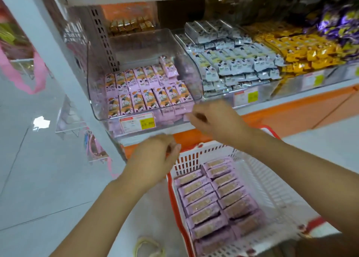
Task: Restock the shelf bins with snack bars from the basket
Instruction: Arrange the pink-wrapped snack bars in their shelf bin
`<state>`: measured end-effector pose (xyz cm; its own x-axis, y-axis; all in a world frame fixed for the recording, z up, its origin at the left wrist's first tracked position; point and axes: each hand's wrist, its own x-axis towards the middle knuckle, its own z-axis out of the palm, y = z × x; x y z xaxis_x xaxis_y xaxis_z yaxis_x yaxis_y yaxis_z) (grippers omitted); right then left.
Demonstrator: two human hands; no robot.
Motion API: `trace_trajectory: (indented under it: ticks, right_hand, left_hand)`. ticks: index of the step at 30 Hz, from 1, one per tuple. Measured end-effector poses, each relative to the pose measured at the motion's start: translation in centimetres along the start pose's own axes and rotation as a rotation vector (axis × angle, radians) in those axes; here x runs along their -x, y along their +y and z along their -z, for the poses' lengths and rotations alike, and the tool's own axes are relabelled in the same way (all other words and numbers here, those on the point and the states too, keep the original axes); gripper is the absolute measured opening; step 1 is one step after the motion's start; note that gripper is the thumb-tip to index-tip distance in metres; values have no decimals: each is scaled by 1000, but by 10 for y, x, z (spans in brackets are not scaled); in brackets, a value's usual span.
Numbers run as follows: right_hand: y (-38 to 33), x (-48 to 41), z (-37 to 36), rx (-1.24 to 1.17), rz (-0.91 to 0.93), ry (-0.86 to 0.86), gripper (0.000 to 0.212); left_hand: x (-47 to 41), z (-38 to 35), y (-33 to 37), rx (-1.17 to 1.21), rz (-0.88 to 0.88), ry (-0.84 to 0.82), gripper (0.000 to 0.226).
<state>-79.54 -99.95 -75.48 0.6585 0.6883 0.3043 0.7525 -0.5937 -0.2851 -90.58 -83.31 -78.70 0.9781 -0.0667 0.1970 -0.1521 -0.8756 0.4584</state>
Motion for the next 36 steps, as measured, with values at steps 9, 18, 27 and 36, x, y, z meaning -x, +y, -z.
trace_trajectory:
  ticks: [9, 18, 27, 36]
  right_hand:
    - [130, 111, -129, 88, -457, -661, 60]
    - [174, 111, -189, 146, -362, -745, 57]
    - [186, 111, -199, 261, -239, -750, 64]
    - [161, 115, -159, -250, -498, -735, 51]
  left_hand:
    - [15, -82, -16, -177, 310, -738, 47]
    - [5, -99, -24, -185, 374, -711, 42]
    - [-3, -97, -27, -134, 392, -696, 41]
    - [-3, -85, -27, -102, 373, -745, 47]
